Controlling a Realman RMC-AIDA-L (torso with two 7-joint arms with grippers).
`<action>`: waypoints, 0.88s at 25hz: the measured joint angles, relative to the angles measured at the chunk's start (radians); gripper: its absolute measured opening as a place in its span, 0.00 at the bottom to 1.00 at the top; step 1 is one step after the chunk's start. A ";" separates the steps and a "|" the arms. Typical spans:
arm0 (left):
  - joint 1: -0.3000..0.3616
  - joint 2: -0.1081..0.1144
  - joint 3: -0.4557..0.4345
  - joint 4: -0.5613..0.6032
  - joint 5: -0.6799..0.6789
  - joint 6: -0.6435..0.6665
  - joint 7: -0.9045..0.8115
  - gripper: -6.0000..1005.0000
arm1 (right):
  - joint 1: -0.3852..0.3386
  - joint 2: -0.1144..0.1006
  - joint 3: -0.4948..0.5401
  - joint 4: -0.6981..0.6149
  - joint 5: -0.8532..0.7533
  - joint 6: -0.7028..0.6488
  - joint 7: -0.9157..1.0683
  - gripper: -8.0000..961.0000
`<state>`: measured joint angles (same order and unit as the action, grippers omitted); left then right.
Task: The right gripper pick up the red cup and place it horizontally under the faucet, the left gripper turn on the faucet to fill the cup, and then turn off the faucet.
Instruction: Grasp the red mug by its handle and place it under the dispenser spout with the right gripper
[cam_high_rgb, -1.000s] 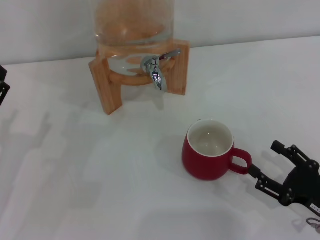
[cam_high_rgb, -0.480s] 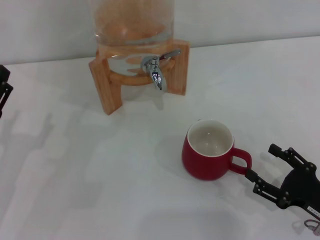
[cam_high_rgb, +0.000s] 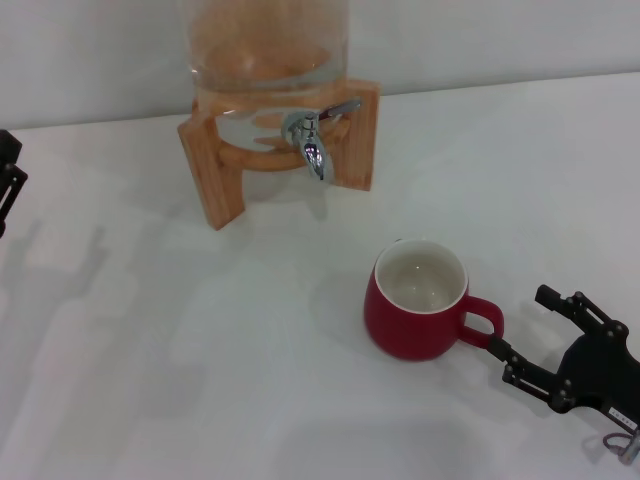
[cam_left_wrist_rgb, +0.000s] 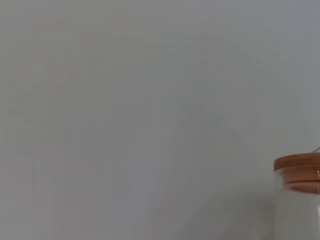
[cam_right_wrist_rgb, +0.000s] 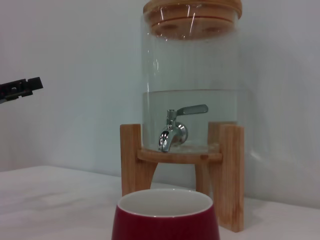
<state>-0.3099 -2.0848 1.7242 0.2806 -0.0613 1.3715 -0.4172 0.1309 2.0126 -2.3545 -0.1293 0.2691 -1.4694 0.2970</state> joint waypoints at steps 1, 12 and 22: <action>0.000 0.000 0.000 0.000 0.000 0.000 0.000 0.86 | 0.001 0.000 0.000 0.000 0.000 0.001 0.000 0.89; -0.002 -0.001 0.000 0.000 0.000 0.000 0.000 0.86 | 0.021 0.000 -0.006 -0.027 -0.005 0.031 0.000 0.89; -0.002 -0.001 0.000 0.000 0.000 0.000 0.000 0.86 | 0.029 0.001 -0.010 -0.057 -0.008 0.097 0.000 0.89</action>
<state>-0.3114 -2.0855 1.7241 0.2807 -0.0614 1.3711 -0.4172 0.1594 2.0137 -2.3641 -0.1867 0.2612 -1.3722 0.2967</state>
